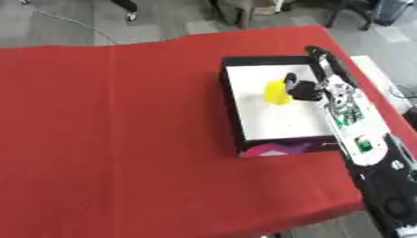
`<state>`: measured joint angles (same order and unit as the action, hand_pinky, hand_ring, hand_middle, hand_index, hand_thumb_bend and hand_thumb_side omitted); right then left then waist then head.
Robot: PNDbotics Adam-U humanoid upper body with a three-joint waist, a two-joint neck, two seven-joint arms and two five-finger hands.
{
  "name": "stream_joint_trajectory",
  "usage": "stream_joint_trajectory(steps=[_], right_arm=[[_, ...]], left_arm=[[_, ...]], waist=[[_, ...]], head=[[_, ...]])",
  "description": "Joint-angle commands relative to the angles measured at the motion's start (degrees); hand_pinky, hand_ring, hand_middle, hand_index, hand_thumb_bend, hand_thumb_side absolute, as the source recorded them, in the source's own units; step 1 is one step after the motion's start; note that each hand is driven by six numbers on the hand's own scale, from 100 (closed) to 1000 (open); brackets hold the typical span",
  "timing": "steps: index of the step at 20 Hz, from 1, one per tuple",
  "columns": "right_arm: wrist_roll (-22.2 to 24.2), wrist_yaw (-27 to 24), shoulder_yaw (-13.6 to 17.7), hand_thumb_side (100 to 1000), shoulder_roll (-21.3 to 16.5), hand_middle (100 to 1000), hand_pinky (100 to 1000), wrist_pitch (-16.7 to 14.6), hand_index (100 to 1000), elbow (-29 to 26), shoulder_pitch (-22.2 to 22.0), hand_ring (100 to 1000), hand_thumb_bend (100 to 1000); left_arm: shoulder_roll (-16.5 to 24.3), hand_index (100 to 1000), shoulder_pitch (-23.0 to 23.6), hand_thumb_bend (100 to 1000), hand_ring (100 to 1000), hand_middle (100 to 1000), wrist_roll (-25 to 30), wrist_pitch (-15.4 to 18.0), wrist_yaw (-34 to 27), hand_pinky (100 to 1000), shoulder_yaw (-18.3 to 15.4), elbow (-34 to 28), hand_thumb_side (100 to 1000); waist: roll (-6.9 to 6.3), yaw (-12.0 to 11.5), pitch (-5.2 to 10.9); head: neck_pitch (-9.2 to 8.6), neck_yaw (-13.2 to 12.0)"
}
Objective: Pick up the objects with one hand, pass them to the other hand, and then place them into the box on the other side of the table.
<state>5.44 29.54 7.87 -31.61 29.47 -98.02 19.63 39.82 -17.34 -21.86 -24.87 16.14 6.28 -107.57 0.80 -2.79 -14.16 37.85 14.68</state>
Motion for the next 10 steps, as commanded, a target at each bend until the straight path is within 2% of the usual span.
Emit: stream_joint_trajectory(steps=[1, 6, 7, 10], right_arm=[[0.78, 1.37, 1.43, 515, -1.61, 1000, 1000, -0.99, 1000, -0.99, 0.48, 1000, 100], [-0.54, -0.33, 2.07, 534, -1.46, 1000, 1000, -1.1, 1000, -2.61, 0.72, 1000, 100], [-1.2, -1.72, 2.17, 538, -1.31, 1000, 1000, -1.14, 1000, -3.32, 0.86, 1000, 100], [-4.11, -8.87, 1.65, 477, -1.07, 1000, 1000, -1.6, 1000, -6.04, 1.32, 1000, 100]], left_arm=[[2.69, 819, 0.07, 243, 674, 646, 1.4, -0.86, -1.14, 685, -1.63, -1.23, 659], [4.49, 834, 0.84, 239, 685, 659, 4.06, -2.48, -3.14, 690, -2.19, -1.3, 670], [4.98, 835, 0.95, 232, 685, 658, 4.82, -2.84, -3.54, 691, -2.19, -1.3, 671], [6.89, 844, 0.87, 245, 698, 674, 9.5, -4.55, -5.54, 704, -1.62, -1.23, 674]], waist=[[-0.16, -0.05, 0.83], [-0.28, -0.15, 0.93], [-0.32, -0.18, 0.96], [-0.56, -0.3, 1.09]], head=[[-0.67, -0.2], [-0.47, -0.65], [-0.32, -1.16], [0.17, -3.45]])
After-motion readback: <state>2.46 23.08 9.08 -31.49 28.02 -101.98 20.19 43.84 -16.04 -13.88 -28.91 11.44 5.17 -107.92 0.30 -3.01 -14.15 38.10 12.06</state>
